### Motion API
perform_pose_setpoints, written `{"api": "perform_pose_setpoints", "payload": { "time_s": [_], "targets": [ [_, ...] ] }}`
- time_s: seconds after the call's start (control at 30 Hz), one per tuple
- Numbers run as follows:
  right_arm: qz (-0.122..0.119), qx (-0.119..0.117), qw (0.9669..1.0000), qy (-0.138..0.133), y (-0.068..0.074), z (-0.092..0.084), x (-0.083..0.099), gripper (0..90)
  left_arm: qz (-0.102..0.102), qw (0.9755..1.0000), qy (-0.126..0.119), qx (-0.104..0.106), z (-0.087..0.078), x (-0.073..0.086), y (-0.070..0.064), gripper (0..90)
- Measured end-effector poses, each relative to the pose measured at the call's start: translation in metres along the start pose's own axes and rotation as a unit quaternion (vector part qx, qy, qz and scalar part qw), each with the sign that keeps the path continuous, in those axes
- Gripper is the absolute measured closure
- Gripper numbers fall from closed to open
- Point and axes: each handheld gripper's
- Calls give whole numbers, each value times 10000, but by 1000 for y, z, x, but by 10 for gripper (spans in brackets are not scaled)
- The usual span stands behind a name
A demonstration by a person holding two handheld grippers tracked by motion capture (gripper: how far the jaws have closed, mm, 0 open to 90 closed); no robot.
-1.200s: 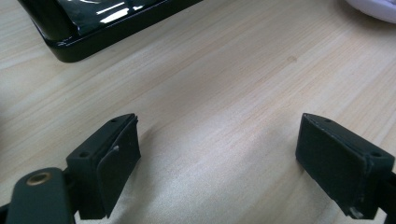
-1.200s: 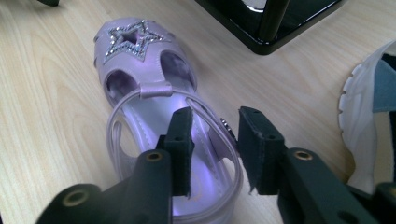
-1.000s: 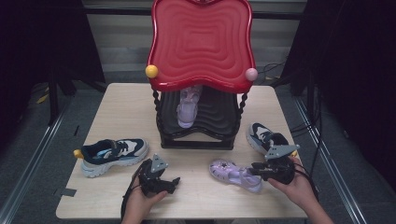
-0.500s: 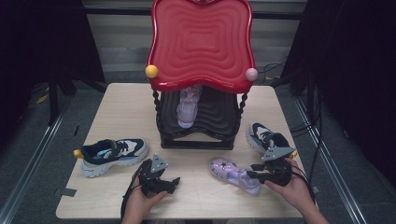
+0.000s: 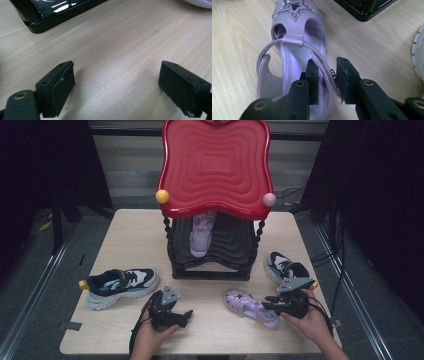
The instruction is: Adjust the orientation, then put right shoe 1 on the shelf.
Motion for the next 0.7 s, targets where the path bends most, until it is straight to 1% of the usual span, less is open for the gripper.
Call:
{"api": "perform_pose_setpoints", "payload": {
  "time_s": [0.07, 0.1, 0.2, 0.27, 0.37, 0.4, 0.47, 0.53, 0.6, 0.7],
  "targets": [
    [41, -28, 10000, -1, 0, 0, 1, 729, -3, 10000, 9, -6, 0, 0, 0, 130],
    [68, -7, 10000, 12, 0, 0, 1, 726, -1, 10000, -1, -1, 0, 0, 0, 130],
    [27, -19, 10000, 77, 0, 3, 2, 719, 0, 10000, 0, -1, 0, 0, 0, 130],
    [-37, 29, 9999, 135, 1, 5, 2, 761, -2, 10000, 9, -7, 0, 0, 0, 130],
    [-49, 8, 9999, 116, 1, 4, 4, 790, 2, 10000, 1, 1, 0, 0, 0, 130],
    [-87, 30, 9999, 140, 1, 4, 4, 794, 0, 10000, 0, 0, 0, 0, 0, 130],
    [-21, -7, 10000, 90, 2, 3, 5, 801, 1, 10000, 17, -5, 0, 0, 0, 130],
    [-67, 24, 9999, 88, 3, 2, 5, 808, 0, 10000, -1, 0, 0, 0, 0, 130],
    [-2, 44, 9999, 98, 4, 1, 5, 812, 0, 10000, 4, 0, 0, 0, 0, 130],
    [54, 52, 10000, 43, 2, 0, 5, 814, 1, 10000, 0, -1, 0, 0, 0, 130]
  ]
}}
Point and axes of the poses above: each handheld gripper's, and its own axes: z roughly forward along the jaws, x roughly out of its underside, y roughly to its left, and after that the axes turned 14 degrees about -y, right-handed
